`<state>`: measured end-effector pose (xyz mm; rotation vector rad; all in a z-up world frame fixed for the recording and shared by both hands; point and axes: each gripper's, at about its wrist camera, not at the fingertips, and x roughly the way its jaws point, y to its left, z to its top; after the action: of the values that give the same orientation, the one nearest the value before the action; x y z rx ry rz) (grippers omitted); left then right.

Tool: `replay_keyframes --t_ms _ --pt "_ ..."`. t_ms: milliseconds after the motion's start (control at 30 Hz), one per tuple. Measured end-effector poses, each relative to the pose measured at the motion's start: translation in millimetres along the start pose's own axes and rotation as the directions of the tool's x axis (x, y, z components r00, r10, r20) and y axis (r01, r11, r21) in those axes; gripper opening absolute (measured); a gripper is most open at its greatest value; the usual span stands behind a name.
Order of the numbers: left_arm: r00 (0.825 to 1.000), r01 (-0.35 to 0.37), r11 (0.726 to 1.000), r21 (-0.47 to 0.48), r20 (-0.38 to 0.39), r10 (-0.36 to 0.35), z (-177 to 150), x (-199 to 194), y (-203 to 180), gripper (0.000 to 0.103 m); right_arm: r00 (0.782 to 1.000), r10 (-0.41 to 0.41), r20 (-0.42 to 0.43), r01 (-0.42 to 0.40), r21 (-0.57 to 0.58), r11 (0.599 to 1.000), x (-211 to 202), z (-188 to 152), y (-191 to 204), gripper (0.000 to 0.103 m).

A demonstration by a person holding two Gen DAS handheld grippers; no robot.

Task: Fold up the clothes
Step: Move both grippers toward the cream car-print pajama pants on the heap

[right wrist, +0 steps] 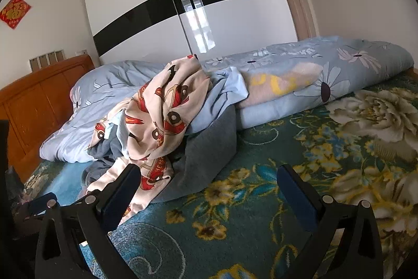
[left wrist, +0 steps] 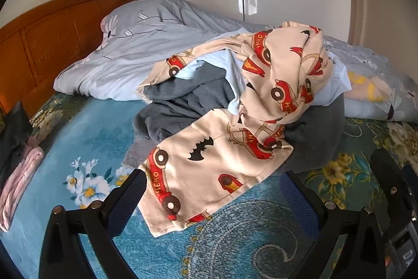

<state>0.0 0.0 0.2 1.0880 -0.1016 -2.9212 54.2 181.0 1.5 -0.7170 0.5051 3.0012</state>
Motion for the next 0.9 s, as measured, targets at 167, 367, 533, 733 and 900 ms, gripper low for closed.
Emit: replay_keyframes --t_ms 167,367,533,733,900 --pt "1.000 0.021 0.999 0.038 -0.011 -0.021 -2 -1 -10 0.103 0.999 0.009 0.036 -0.007 -0.038 0.999 6 3 3 0.103" --pt "0.999 0.041 0.998 0.037 -0.025 -0.040 -4 3 -15 0.103 0.997 0.037 0.069 -0.035 -0.034 0.999 -4 1 1 0.103" --pt "0.998 0.057 0.997 0.053 -0.023 -0.056 -6 3 -16 0.103 0.997 0.054 0.063 -0.051 -0.048 0.998 -4 1 3 0.103" --pt "0.999 0.050 0.997 0.063 -0.010 -0.050 -5 0 -19 0.103 0.995 0.078 0.061 -0.075 -0.042 0.996 -3 1 3 0.103" --pt "0.999 0.044 0.997 0.067 0.002 -0.044 -5 -2 -18 0.103 0.993 0.099 0.058 -0.097 -0.035 0.995 -4 1 3 0.103"
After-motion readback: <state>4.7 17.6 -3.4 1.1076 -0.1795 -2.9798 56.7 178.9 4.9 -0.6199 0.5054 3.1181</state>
